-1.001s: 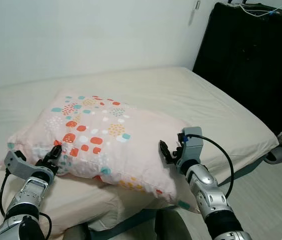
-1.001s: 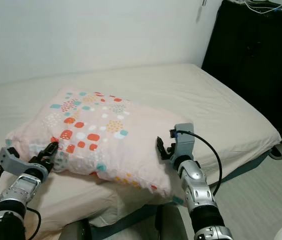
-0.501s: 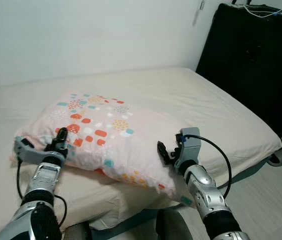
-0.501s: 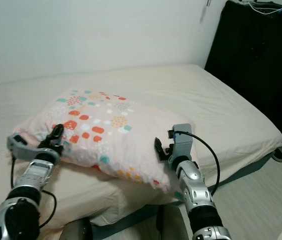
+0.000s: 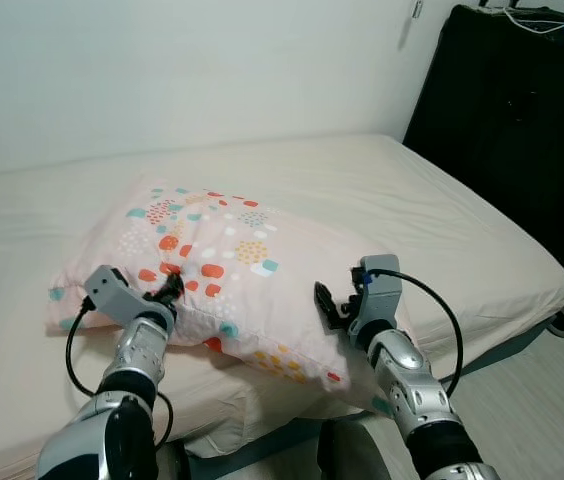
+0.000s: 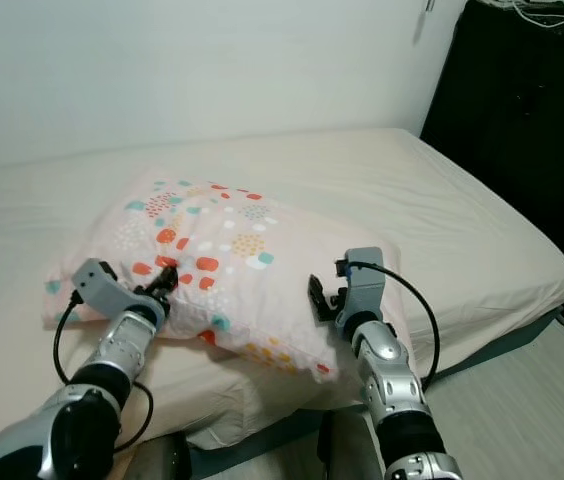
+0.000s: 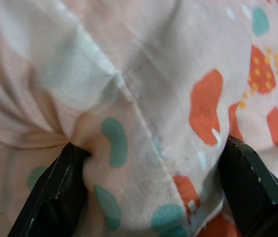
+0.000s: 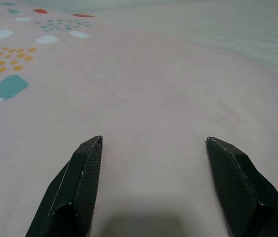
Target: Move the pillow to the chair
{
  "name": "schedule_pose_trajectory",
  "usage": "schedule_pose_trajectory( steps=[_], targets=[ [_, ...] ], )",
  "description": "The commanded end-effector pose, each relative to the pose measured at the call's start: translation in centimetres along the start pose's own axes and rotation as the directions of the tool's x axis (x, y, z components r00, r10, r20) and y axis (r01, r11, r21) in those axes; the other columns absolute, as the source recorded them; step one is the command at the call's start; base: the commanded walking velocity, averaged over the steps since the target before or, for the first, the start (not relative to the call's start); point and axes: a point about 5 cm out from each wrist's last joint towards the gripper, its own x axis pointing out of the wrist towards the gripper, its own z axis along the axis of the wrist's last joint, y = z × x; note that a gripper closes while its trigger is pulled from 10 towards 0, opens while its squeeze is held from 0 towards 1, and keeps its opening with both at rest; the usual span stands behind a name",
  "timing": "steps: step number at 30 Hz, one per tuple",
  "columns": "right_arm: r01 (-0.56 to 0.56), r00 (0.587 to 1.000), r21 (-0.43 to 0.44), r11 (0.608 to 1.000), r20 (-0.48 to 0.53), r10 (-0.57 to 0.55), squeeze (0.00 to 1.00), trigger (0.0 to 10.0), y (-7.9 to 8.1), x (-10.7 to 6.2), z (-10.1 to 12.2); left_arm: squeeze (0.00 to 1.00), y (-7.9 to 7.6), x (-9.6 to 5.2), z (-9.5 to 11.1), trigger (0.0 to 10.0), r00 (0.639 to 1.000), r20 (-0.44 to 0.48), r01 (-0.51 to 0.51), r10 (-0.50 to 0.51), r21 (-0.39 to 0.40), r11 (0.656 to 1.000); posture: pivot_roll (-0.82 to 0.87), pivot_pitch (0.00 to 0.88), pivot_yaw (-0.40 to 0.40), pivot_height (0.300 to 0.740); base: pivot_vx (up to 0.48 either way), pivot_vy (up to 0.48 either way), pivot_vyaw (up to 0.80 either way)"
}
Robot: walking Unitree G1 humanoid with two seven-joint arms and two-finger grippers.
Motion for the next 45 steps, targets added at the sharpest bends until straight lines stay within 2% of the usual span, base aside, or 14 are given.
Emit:
schedule_pose_trajectory(
  steps=[1,5,12,13,15,30,35,37,38,39,41,43,44,45],
  targets=[
    [0.002,1.0,-0.001,1.0,-0.004,-0.002,0.0,10.0,0.1,0.1,0.1,0.0,0.2,0.1,0.6,10.0,1.0,0.013,-0.02,0.021,-0.026,0.999,-0.01,0.053,-0.068,0.573,0.0,0.0,0.0],
    [0.0,1.0,0.002,1.0,-0.005,0.0,0.0,10.0,0.2,0.3,0.2,0.0,0.6,0.4,2.1,10.0,0.998,0.045,-0.053,0.052,0.014,0.998,0.0,0.06,-0.07,0.573,0.0,0.0,0.0],
    [0.0,1.0,0.003,1.0,-0.005,0.0,0.0,10.0,0.3,0.3,0.1,0.0,0.3,0.5,2.4,10.0,0.999,0.044,-0.034,0.032,0.037,0.999,0.0,0.052,-0.07,0.573,0.0,0.0,0.0],
    [0.002,1.0,0.011,1.0,-0.004,-0.002,0.0,10.0,0.3,0.4,0.1,0.0,0.0,0.5,2.3,0.0,0.999,0.037,0.006,-0.01,0.099,0.995,0.0,0.039,-0.07,0.573,0.0,0.0,0.0],
    [0.006,1.0,0.019,1.0,-0.002,-0.006,0.0,10.0,0.3,0.4,0.1,0.0,-0.1,0.4,2.2,0.0,0.999,0.036,0.012,-0.017,0.127,0.992,0.0,0.035,-0.07,0.573,0.0,0.0,0.0],
    [0.016,1.0,0.027,1.0,0.012,-0.016,0.0,10.0,0.1,0.6,0.3,0.0,0.9,0.3,3.0,0.0,0.996,0.08,-0.033,0.026,0.085,0.996,0.0,0.0,-0.063,0.573,0.0,0.0,0.0],
    [0.013,1.0,0.028,1.0,0.021,-0.013,0.0,10.0,0.2,0.6,0.4,0.0,0.9,0.4,4.2,0.0,0.989,0.139,-0.052,0.042,0.07,0.996,0.0,0.0,-0.053,0.573,0.0,0.0,0.0],
    [0.016,1.0,0.03,0.999,0.027,-0.017,0.0,10.0,0.1,0.6,0.5,0.0,1.1,0.3,5.4,0.0,0.982,0.183,-0.057,0.041,0.084,0.995,0.0,0.0,-0.047,0.573,0.0,0.0,0.0],
    [0.026,0.999,0.036,0.999,0.033,-0.027,0.0,10.0,-0.1,0.5,0.6,0.0,2.1,0.0,8.6,0.0,0.956,0.288,-0.087,0.056,0.096,0.992,0.01,0.0,-0.045,0.573,0.0,0.0,0.0],
    [0.026,0.999,0.036,0.999,0.033,-0.027,0.0,10.0,-0.1,0.5,0.6,0.0,2.1,0.0,8.6,0.0,0.956,0.288,-0.087,0.056,0.096,0.992,0.01,0.0,-0.045,0.573,0.0,0.0,0.0],
    [0.039,0.998,0.046,0.998,0.045,-0.041,0.0,10.0,-0.4,0.4,0.7,0.0,4.2,-1.3,14.0,0.0,0.885,0.456,-0.164,0.097,0.11,0.98,0.01,0.003,-0.052,0.573,0.0,0.0,0.0],
    [0.042,0.998,0.062,0.997,0.052,-0.046,0.0,10.0,-0.4,0.4,0.8,0.0,5.3,-2.2,16.1,0.0,0.847,0.518,-0.209,0.122,0.113,0.971,0.02,0.005,-0.059,0.573,0.0,0.0,0.0],
    [0.042,0.998,0.062,0.997,0.052,-0.046,0.0,10.0,-0.4,0.4,0.8,0.0,5.3,-2.2,16.1,0.0,0.847,0.518,-0.209,0.122,0.113,0.971,0.02,0.005,-0.059,0.573,0.0,0.0,0.0],
    [0.044,0.997,0.086,0.995,0.065,-0.05,0.0,10.0,-0.5,0.6,1.1,0.0,6.7,-3.3,18.2,0.0,0.801,0.576,-0.262,0.165,0.088,0.961,0.03,0.004,-0.065,0.573,0.0,0.0,0.0]
  ],
)
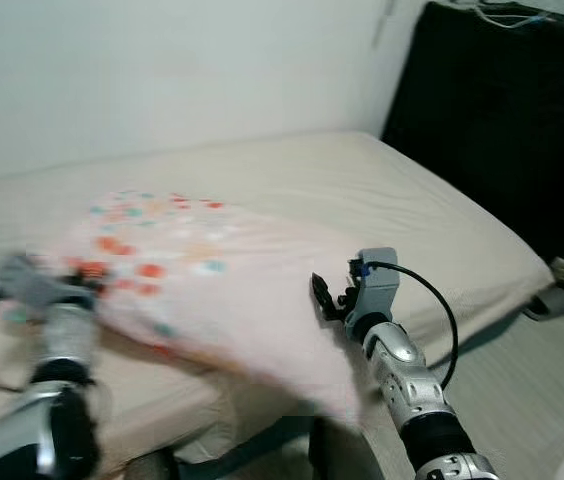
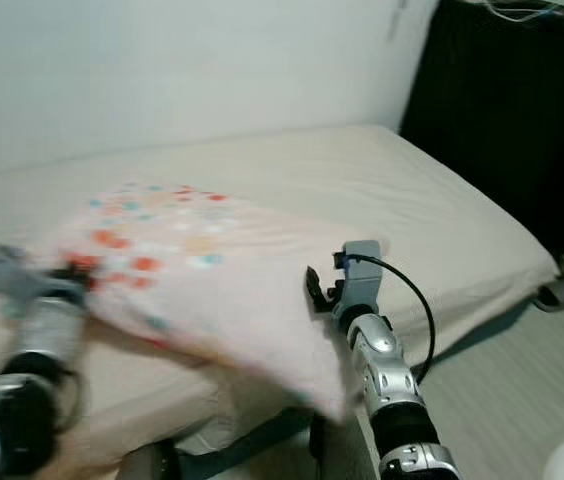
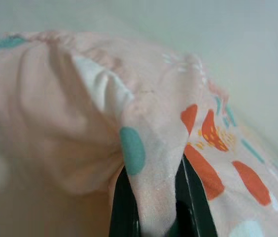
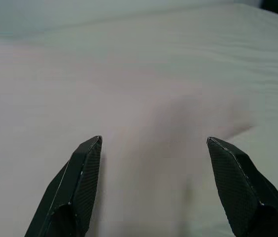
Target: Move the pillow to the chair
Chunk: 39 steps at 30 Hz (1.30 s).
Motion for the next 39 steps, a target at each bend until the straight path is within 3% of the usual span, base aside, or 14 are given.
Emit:
schedule_pose_trajectory(
  steps=[1,9,11,14,16,18,21,23,29,30,32,35,38,39],
  targets=[
    [0.006,1.0,0.047,0.999,0.027,-0.007,0.0,10.0,0.0,0.2,0.3,0.0,3.0,0.3,4.4,0.0,0.979,0.173,-0.105,0.105,-0.009,0.994,0.03,0.004,-0.065,0.573,0.0,0.0,0.0],
    [0.033,0.997,0.205,0.978,0.068,-0.048,0.0,10.0,-0.8,1.3,1.4,0.0,6.7,-0.3,6.8,0.0,0.954,0.235,-0.192,0.185,0.01,0.981,0.05,0.011,-0.08,0.573,0.0,0.0,0.0],
    [0.007,0.998,0.316,0.949,0.054,-0.025,0.0,10.0,-0.6,1.8,1.2,0.0,6.4,-0.4,5.6,0.0,0.965,0.204,-0.175,0.162,0.044,0.984,0.05,0.018,-0.079,0.573,0.0,0.0,0.0],
    [-0.034,0.998,0.371,0.928,0.054,0.015,0.0,10.0,-0.2,2.1,1.1,0.0,6.1,-0.5,4.8,0.0,0.972,0.183,-0.16,0.147,0.06,0.985,0.05,0.019,-0.073,0.573,0.0,0.0,0.0],
    [-0.203,0.978,0.497,0.844,0.056,0.202,0.0,10.0,1.8,2.4,0.5,0.0,5.2,-0.6,3.1,0.0,0.985,0.134,-0.124,0.112,0.084,0.989,0.05,0.026,-0.065,0.573,0.0,0.0,0.0],
    [-0.251,0.964,0.525,0.813,0.056,0.261,0.0,10.0,2.5,2.5,0.2,0.0,4.8,-0.7,2.5,0.0,0.988,0.118,-0.11,0.099,0.089,0.99,0.05,0.026,-0.065,0.573,0.0,0.0,0.0],
    [-0.27,0.945,0.562,0.782,0.0,0.326,0.0,10.0,3.5,2.4,-1.0,0.0,3.6,-0.7,1.5,0.0,0.995,0.087,-0.066,0.056,0.121,0.99,0.06,0.047,-0.062,0.573,0.0,0.0,0.0],
    [-0.247,0.937,0.638,0.729,-0.035,0.348,0.0,10.0,4.2,2.5,-1.8,0.0,2.3,-0.7,0.9,0.0,0.998,0.069,-0.012,0.001,0.158,0.987,0.08,0.067,-0.066,0.573,0.0,0.0,0.0],
    [-0.213,0.918,0.628,0.749,-0.133,0.372,0.0,10.0,5.6,2.5,-2.7,0.0,1.1,-0.7,0.6,0.0,0.996,0.059,0.049,-0.062,0.195,0.98,0.09,0.079,-0.07,0.573,0.0,0.0,0.0],
    [-0.191,0.895,0.58,0.792,-0.229,0.383,0.0,10.0,6.5,2.2,-3.8,0.0,0.5,-0.8,0.4,0.0,0.994,0.052,0.079,-0.092,0.202,0.976,0.11,0.094,-0.075,0.573,0.0,0.0,0.0],
    [-0.184,0.889,0.573,0.799,-0.25,0.384,0.0,10.0,6.8,2.2,-4.1,0.0,0.4,-0.8,0.3,0.0,0.994,0.049,0.087,-0.099,0.202,0.976,0.11,0.094,-0.075,0.573,0.0,0.0,0.0],
    [-0.142,0.902,0.593,0.792,-0.252,0.35,0.0,10.0,6.5,2.2,-4.2,0.0,0.2,-0.9,0.4,0.0,0.992,0.048,0.104,-0.117,0.214,0.971,0.11,0.104,-0.078,0.573,0.0,0.0,0.0],
    [-0.065,0.933,0.61,0.79,-0.243,0.265,0.0,10.0,5.0,2.2,-4.3,0.0,0.2,-0.9,0.5,0.0,0.991,0.052,0.108,-0.123,0.22,0.97,0.12,0.105,-0.08,0.573,0.0,0.0,0.0],
    [0.025,0.961,0.648,0.762,-0.226,0.16,0.0,10.0,3.5,2.2,-4.1,0.0,0.3,-0.9,0.8,0.0,0.991,0.057,0.107,-0.122,0.221,0.969,0.13,0.116,-0.079,0.573,0.0,0.0,0.0]
  ],
)
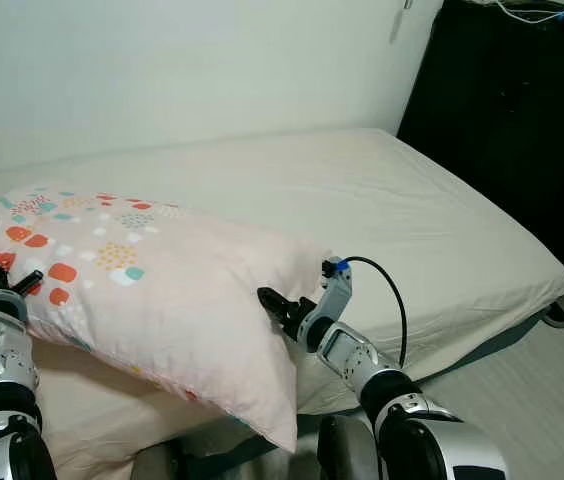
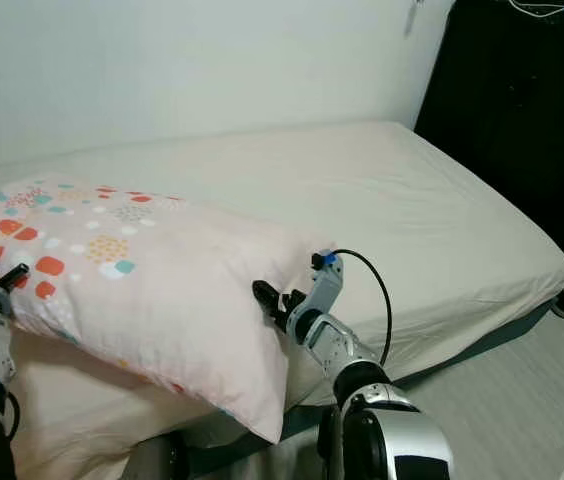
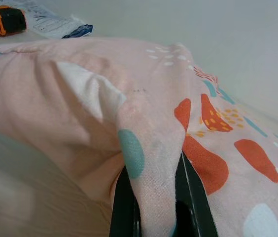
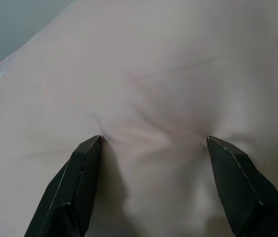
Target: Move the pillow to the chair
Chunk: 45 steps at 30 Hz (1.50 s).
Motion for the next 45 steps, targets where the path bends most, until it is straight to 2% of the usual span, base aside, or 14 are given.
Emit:
schedule_pose_trajectory(
  steps=[1,4,10,13,16,28,32,34,37,39,40,41,42,45],
  targets=[
    [0.129,0.982,0.147,0.981,0.122,-0.148,0.0,10.0,-2.1,-0.8,1.3,0.0,-0.2,-0.2,0.0,0.0,1.0,0.001,0.025,-0.025,0.014,1.0,0.13,0.116,-0.079,0.573,0.0,0.0,0.0],
    [0.196,0.941,0.291,0.936,0.212,-0.262,0.0,10.0,-3.7,-1.6,2.4,0.0,0.0,-0.1,0.3,0.0,1.0,0.0,0.029,-0.029,0.028,0.999,0.14,0.128,-0.073,0.573,0.0,0.0,0.0],
    [0.229,0.92,0.361,0.904,0.223,-0.322,0.0,10.0,-4.5,-2.1,2.6,0.0,0.2,-0.1,0.5,0.0,0.999,-0.002,0.038,-0.038,0.042,0.998,0.15,0.131,-0.072,0.573,0.0,0.0,0.0],
    [0.195,0.947,0.311,0.93,0.187,-0.261,0.0,10.0,-3.4,-1.4,2.1,0.0,0.1,-0.1,0.6,0.0,0.999,0.0,0.039,-0.04,0.044,0.998,0.15,0.135,-0.066,0.573,0.0,0.0,0.0],
    [0.0,0.992,0.222,0.975,0.12,-0.027,0.0,10.0,-0.2,0.1,0.9,0.0,-0.4,-0.2,0.6,0.0,0.998,-0.002,0.062,-0.062,0.044,0.997,0.16,0.14,-0.066,0.573,0.0,0.0,0.0],
    [-0.137,0.982,0.12,0.983,-0.117,0.151,0.0,10.0,3.2,0.9,-4.4,0.0,-0.8,-0.2,0.8,0.0,0.996,-0.008,0.088,-0.088,0.055,0.995,0.18,0.144,-0.065,0.573,0.0,0.0,0.0],
    [-0.294,0.931,0.141,0.946,-0.182,0.316,0.0,10.0,5.6,1.2,-5.6,0.0,-0.9,-0.1,0.8,0.0,0.996,-0.008,0.089,-0.089,0.054,0.995,0.17,0.139,-0.062,0.573,0.0,0.0,0.0],
    [-0.499,0.818,0.202,0.843,-0.212,0.535,0.0,10.0,8.5,1.3,-5.7,0.0,-1.1,-0.2,0.7,0.0,0.995,-0.013,0.099,-0.099,0.055,0.994,0.17,0.14,-0.057,0.573,0.0,0.0,0.0],
    [-0.602,0.739,0.212,0.77,-0.218,0.637,0.0,10.0,10.0,1.2,-5.3,0.0,-1.5,-0.2,0.5,0.0,0.994,-0.019,0.11,-0.109,0.056,0.992,0.17,0.141,-0.055,0.573,0.0,0.0,0.0],
    [-0.613,0.734,0.191,0.766,-0.222,0.642,0.0,10.0,10.1,1.2,-5.1,0.0,-1.6,-0.3,0.4,0.0,0.994,-0.022,0.113,-0.111,0.057,0.992,0.16,0.141,-0.054,0.573,0.0,0.0,0.0],
    [-0.567,0.779,0.141,0.811,-0.226,0.584,0.0,3.7,9.6,1.5,-4.9,0.0,-1.7,-0.3,0.3,0.0,0.993,-0.025,0.117,-0.116,0.056,0.992,0.16,0.14,-0.053,0.573,0.0,0.0,0.0],
    [-0.567,0.779,0.141,0.811,-0.226,0.584,0.0,3.7,9.6,1.5,-4.9,0.0,-1.7,-0.3,0.3,0.0,0.993,-0.025,0.117,-0.116,0.056,0.992,0.16,0.14,-0.053,0.573,0.0,0.0,0.0],
    [-0.528,0.813,0.107,0.843,-0.226,0.537,0.0,0.0,9.2,1.6,-4.8,0.0,-1.8,-0.3,0.2,0.0,0.993,-0.027,0.12,-0.119,0.056,0.991,0.16,0.14,-0.053,0.573,0.0,0.0,0.0],
    [-0.464,0.856,0.058,0.884,-0.227,0.464,0.0,0.0,8.4,1.7,-4.7,0.0,-1.9,-0.3,0.2,0.0,0.992,-0.03,0.122,-0.121,0.055,0.991,0.16,0.139,-0.052,0.573,0.0,0.0,0.0]
  ],
)
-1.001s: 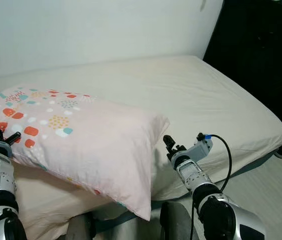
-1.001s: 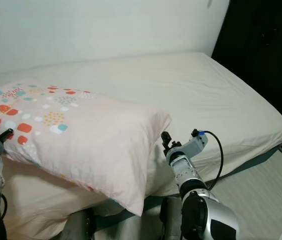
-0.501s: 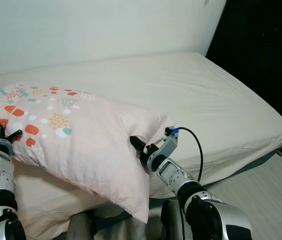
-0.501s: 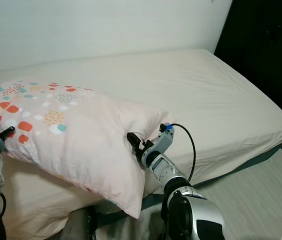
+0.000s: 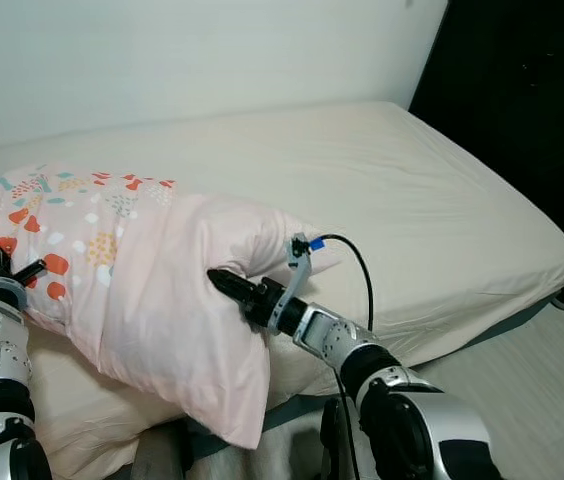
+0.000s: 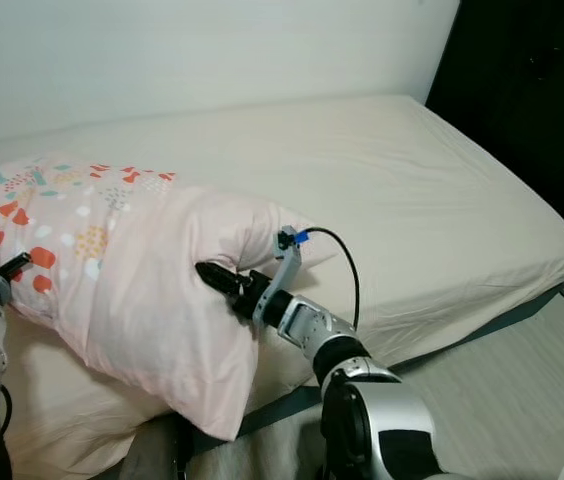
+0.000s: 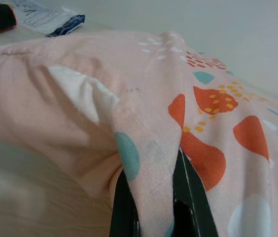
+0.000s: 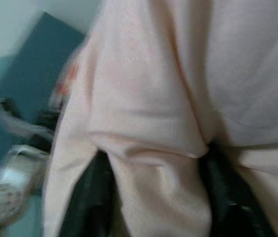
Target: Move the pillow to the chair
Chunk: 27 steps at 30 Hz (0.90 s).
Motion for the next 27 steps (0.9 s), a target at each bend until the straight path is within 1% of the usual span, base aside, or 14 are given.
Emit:
schedule_pose_trajectory(
  steps=[1,4,5,7,9,11,12,13,14,17,19,21,22,27],
  targets=[
    [-0.023,0.998,0.039,0.999,-0.062,0.025,0.0,0.0,1.4,1.5,-2.9,0.0,-1.0,-0.1,-0.3,0.0,0.999,-0.006,0.049,-0.049,0.015,0.999,0.16,0.139,-0.052,0.573,0.0,0.0,0.0],
    [0.106,0.992,-0.031,0.994,-0.071,-0.108,0.0,0.0,-0.1,0.6,-2.9,0.0,-1.2,-0.1,-0.4,0.0,0.999,-0.009,0.051,-0.05,0.014,0.999,0.16,0.137,-0.052,0.573,0.0,0.0,0.0],
    [0.211,0.971,-0.117,0.971,-0.091,-0.222,0.0,0.0,-1.2,0.0,-2.9,0.0,-1.3,-0.2,-0.5,0.0,0.999,-0.011,0.051,-0.051,0.011,0.999,0.16,0.131,-0.055,0.573,0.0,0.0,0.0],
    [0.211,0.971,-0.117,0.971,-0.091,-0.222,0.0,0.0,-1.2,0.0,-2.9,0.0,-1.3,-0.2,-0.5,0.0,0.999,-0.011,0.051,-0.051,0.011,0.999,0.16,0.131,-0.055,0.573,0.0,0.0,0.0],
    [0.406,0.899,-0.268,0.874,-0.052,-0.434,0.0,0.0,-3.3,-1.6,-1.8,0.0,-1.5,-0.3,-0.7,0.0,0.998,-0.013,0.058,-0.058,0.009,0.998,0.15,0.116,-0.059,0.573,0.0,0.0,0.0],
    [0.406,0.899,-0.268,0.874,-0.052,-0.434,0.0,0.0,-3.3,-1.6,-1.8,0.0,-1.5,-0.3,-0.7,0.0,0.998,-0.013,0.058,-0.058,0.009,0.998,0.15,0.116,-0.059,0.573,0.0,0.0,0.0],
    [0.471,0.865,-0.352,0.809,0.003,-0.503,0.0,0.0,-4.0,-2.4,-0.6,0.0,-1.7,-0.4,-0.9,0.0,0.998,-0.015,0.068,-0.068,0.008,0.998,0.14,0.109,-0.058,0.573,0.0,0.0,0.0],
    [0.471,0.865,-0.352,0.809,0.003,-0.503,0.0,0.0,-4.0,-2.4,-0.6,0.0,-1.7,-0.4,-0.9,0.0,0.998,-0.015,0.068,-0.068,0.008,0.998,0.14,0.109,-0.058,0.573,0.0,0.0,0.0],
    [0.508,0.845,-0.411,0.757,0.065,-0.531,0.0,0.0,-4.4,-3.0,0.6,0.0,-2.1,-0.7,-1.3,0.0,0.996,-0.024,0.089,-0.088,0.016,0.996,0.13,0.098,-0.055,0.573,0.0,0.0,0.0],
    [0.532,0.84,-0.455,0.714,0.179,-0.511,0.0,0.0,-4.4,-3.7,2.8,0.0,-2.7,-1.4,-2.2,0.0,0.992,-0.046,0.12,-0.119,0.028,0.992,0.12,0.085,-0.055,0.573,0.0,0.0,0.0],
    [0.537,0.844,-0.432,0.725,0.273,-0.462,0.0,0.0,-3.9,-3.9,4.5,0.0,-3.4,-1.9,-2.7,0.0,0.99,-0.057,0.128,-0.127,0.033,0.991,0.1,0.05,-0.057,0.573,0.0,0.0,0.0],
    [0.537,0.844,-0.432,0.725,0.273,-0.462,0.0,0.0,-3.9,-3.9,4.5,0.0,-3.4,-1.9,-2.7,0.0,0.99,-0.057,0.128,-0.127,0.033,0.991,0.1,0.05,-0.057,0.573,0.0,0.0,0.0],
    [0.521,0.84,-0.457,0.721,0.427,-0.336,0.0,0.0,-2.4,-4.4,7.8,0.0,-6.1,-3.2,-3.1,0.0,0.976,-0.037,0.218,-0.216,0.047,0.975,0.08,0.007,-0.086,0.573,0.0,0.0,0.0],
    [0.516,0.833,-0.488,0.704,0.477,-0.28,0.0,0.0,-1.6,-4.7,9.0,0.0,-7.7,-3.9,-3.1,0.0,0.962,-0.019,0.272,-0.271,0.051,0.961,0.08,0.007,-0.086,0.573,0.0,0.0,0.0]
  ],
)
